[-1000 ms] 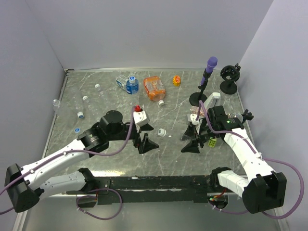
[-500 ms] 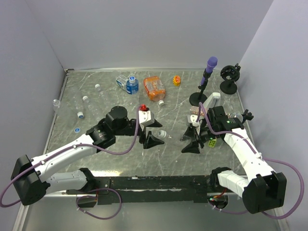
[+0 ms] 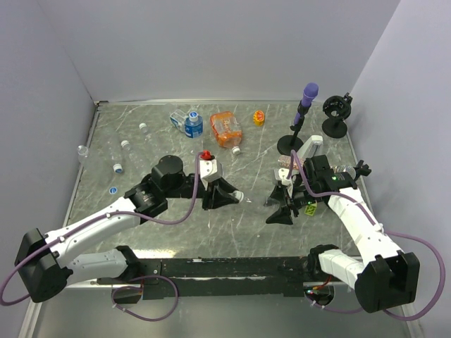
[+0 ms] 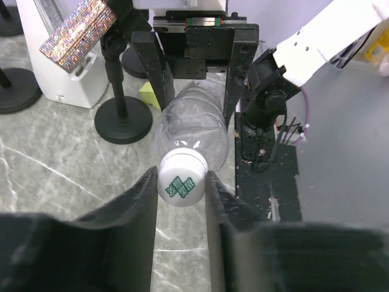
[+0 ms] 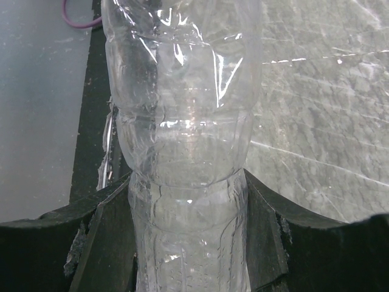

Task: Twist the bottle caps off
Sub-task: Unscrew the bottle cap from the plastic bottle.

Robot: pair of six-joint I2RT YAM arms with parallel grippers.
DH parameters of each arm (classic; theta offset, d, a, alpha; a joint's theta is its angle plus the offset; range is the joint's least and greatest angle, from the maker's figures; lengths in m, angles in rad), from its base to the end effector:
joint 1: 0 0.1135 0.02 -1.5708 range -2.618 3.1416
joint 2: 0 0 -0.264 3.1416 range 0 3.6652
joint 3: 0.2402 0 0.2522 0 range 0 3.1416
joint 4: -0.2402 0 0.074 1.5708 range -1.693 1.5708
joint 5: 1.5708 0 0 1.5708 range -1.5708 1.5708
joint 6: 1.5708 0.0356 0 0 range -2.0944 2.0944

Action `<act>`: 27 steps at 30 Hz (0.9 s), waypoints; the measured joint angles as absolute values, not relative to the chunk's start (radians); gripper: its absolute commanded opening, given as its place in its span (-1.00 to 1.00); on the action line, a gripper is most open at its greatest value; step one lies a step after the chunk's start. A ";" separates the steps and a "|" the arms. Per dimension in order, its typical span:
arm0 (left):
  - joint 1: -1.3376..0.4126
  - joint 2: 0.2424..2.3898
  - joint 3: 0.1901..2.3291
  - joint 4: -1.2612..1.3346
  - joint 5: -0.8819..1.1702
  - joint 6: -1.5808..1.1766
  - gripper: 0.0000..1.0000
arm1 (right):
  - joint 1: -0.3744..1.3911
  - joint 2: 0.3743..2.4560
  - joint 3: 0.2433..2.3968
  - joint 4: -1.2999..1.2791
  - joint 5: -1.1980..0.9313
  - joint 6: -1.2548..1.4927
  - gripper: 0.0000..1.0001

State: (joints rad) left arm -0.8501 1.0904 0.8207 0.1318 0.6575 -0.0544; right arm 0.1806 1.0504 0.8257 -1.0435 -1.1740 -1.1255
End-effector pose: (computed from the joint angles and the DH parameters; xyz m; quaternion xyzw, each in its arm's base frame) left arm 0.1495 -0.2032 0.3261 0.4720 0.5759 -0.4906 0.4527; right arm 0.1584 0.0623 0.2627 -0.5664 0.6030 0.4304 0.3609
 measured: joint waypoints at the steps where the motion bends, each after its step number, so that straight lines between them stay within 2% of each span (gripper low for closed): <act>1: -0.848 1.091 0.821 0.133 0.661 -0.059 -0.93 | 0.180 1.050 0.826 -1.041 -1.172 -1.125 -0.55; 2: -0.847 1.093 0.821 0.133 0.663 -0.064 -0.98 | 0.180 1.050 0.826 -1.042 -1.172 -1.124 -0.55; 11: -0.841 1.111 0.830 0.120 0.630 -0.199 -0.98 | 0.174 1.051 0.823 -1.040 -1.152 -1.097 -0.56; 17: -0.841 1.153 0.936 -0.047 0.505 -0.550 -0.98 | 0.173 1.051 0.823 -1.004 -1.151 -1.047 -0.56; 24: -0.858 1.145 0.920 -0.107 0.362 -0.961 -0.98 | 0.172 1.050 0.815 -0.996 -1.126 -1.028 -0.57; 26: -0.863 1.144 0.920 -0.123 0.339 -1.008 -0.62 | 0.172 1.048 0.812 -0.994 -1.124 -1.026 -0.57; 27: -0.865 1.144 0.920 -0.126 0.332 -1.023 -0.30 | 0.172 1.048 0.812 -0.994 -1.122 -1.026 -0.57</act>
